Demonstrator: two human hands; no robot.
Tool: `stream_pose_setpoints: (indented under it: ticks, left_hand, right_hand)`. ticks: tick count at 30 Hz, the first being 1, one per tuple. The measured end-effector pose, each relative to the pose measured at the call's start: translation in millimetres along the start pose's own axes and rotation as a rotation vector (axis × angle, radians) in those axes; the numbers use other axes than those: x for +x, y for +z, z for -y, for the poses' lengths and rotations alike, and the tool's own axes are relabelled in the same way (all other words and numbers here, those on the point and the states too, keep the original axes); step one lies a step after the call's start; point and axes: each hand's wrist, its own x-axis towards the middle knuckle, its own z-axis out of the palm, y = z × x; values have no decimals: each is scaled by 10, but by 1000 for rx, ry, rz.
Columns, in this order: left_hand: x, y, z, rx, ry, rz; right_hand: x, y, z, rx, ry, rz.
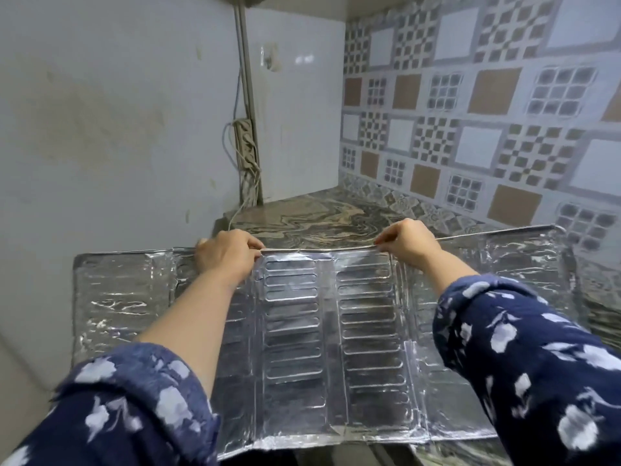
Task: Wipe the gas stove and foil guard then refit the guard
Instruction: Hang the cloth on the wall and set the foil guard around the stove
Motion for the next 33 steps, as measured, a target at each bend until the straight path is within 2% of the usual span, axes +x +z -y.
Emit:
stream_pose_setpoints:
  ticks: [6, 11, 15, 22, 33]
  left_hand:
    - [258, -329, -76, 12, -7, -132]
    - [227, -359, -190, -44, -11, -140]
    - [228, -384, -256, -143, 31, -145]
    - [377, -623, -521, -157, 111, -225]
    - [717, -725, -1333, -276, 298, -355]
  right_hand:
    - [-7, -509, 58, -34, -67, 8]
    - [-121, -581, 9, 49, -7, -58]
    - [-128, -609, 13, 121, 4, -150]
    - [-17, -919, 202, 134, -31, -333]
    - [100, -1670, -2, 110, -2, -513]
